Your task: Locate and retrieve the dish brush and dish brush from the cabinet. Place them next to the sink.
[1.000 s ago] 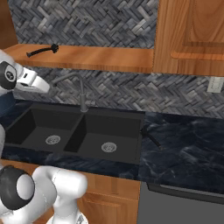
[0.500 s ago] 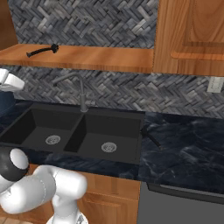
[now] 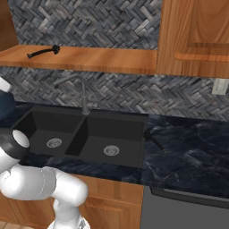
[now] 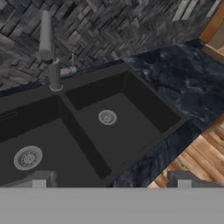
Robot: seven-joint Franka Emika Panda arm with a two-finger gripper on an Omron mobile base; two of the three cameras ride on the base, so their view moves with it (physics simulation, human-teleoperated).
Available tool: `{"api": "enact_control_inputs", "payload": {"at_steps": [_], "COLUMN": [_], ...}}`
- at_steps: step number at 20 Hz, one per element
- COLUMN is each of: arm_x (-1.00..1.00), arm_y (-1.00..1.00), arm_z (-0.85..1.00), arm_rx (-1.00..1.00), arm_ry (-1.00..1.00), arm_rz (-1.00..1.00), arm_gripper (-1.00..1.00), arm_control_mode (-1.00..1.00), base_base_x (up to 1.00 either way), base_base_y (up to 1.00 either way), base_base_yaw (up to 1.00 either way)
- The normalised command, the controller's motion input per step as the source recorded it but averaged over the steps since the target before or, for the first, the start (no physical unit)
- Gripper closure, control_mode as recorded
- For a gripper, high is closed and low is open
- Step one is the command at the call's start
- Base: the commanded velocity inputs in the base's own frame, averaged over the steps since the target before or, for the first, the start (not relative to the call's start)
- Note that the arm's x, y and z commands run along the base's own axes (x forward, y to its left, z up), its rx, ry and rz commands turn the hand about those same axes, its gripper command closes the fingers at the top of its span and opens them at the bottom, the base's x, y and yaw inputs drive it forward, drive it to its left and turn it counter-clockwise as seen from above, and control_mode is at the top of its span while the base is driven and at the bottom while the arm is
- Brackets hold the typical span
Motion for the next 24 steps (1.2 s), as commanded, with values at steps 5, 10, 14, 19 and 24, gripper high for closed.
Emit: {"api": "enact_control_inputs", "payload": {"at_steps": [5,10,14,19,24], "arm_x": [0.14,0.17,0.31,0.51,0.30], "arm_y": [0.04,0.00,-0.01,-0.03,-0.01], "arm_z": [0.12,0.15,0.34,0.42,0.38], "arm_rx": [0.01,-0.09,-0.08,0.01,0.05], "arm_ry": [-0.08,-0.25,-0.13,-0.06,-0.10], "arm_rz": [-0.01,0.21,0.16,0.14,0.11], "arm_gripper": [-1.00,-1.00,-1.00,-1.00,-1.00], "arm_control_mode": [-1.00,-1.00,-1.00,-1.00,-1.00], "base_base_x": [0.00,0.00,0.00,0.00,0.00], "base_base_y": [0.00,0.00,0.00,0.00,0.00], "base_base_yaw": [0.00,0.00,0.00,0.00,0.00]}}
